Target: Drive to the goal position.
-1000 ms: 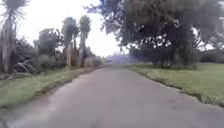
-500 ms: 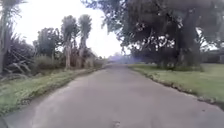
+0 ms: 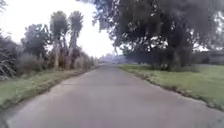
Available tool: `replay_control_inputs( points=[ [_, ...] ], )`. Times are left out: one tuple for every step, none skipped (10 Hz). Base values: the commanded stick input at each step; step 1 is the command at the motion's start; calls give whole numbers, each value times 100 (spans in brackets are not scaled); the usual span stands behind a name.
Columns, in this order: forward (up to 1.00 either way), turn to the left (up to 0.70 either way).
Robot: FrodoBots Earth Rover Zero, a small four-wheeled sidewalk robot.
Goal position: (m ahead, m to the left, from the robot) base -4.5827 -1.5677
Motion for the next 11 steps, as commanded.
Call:
replay_control_inputs(
  points=[
    [85,0],
    [85,0],
    [85,0],
    [85,0],
    [85,0],
    [85,0],
    [85,0],
    [85,0],
    [85,0],
    [85,0],
    [85,0]
  ],
)
